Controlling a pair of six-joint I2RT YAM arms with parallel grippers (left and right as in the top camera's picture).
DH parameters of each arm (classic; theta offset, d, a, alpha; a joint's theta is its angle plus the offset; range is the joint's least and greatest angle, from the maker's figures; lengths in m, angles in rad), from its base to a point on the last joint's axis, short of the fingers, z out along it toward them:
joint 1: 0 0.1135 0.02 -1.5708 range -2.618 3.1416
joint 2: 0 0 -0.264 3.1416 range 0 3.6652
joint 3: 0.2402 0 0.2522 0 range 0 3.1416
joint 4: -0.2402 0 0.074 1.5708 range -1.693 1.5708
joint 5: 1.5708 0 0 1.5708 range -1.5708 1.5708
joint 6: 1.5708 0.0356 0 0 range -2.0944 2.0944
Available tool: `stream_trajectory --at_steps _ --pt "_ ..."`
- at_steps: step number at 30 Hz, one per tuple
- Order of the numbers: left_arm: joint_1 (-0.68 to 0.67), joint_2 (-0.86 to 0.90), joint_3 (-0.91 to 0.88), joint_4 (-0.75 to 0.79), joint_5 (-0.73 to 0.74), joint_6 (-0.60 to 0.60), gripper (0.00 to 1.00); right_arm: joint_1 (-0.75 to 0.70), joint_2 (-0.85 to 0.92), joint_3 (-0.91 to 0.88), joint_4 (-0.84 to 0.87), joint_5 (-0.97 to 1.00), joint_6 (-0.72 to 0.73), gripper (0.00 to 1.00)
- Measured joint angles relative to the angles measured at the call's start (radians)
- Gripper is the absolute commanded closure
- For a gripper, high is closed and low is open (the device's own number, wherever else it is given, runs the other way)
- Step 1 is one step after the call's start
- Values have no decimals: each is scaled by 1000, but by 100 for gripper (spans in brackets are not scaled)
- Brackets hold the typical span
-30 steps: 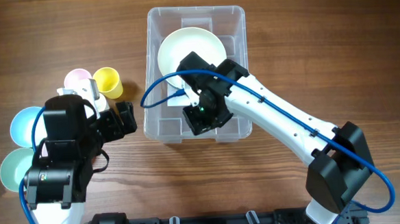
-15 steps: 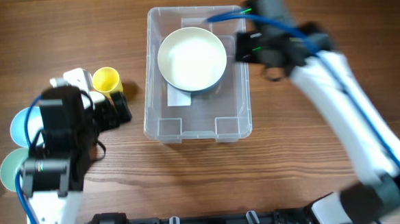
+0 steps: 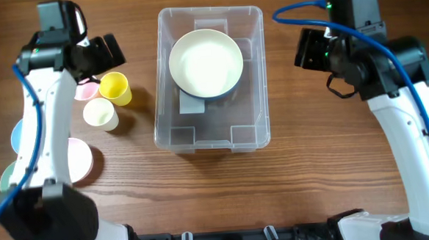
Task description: Pack container
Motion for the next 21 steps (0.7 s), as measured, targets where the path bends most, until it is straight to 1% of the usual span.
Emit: stream_trajectory --at_steps 4,13,17,21 --pt "44 3 0 3 -21 -47 0 0 16 -3 -15 -6 -3 28" --pt "203 20 1 -13 -39 -103 0 0 61 -5 -22 -6 -4 28" --pt "270 101 2 -16 -17 -122 0 0 67 -7 -26 -6 -4 28" --pt "284 190 2 -10 -4 -128 0 0 67 -8 -35 -6 -4 28"
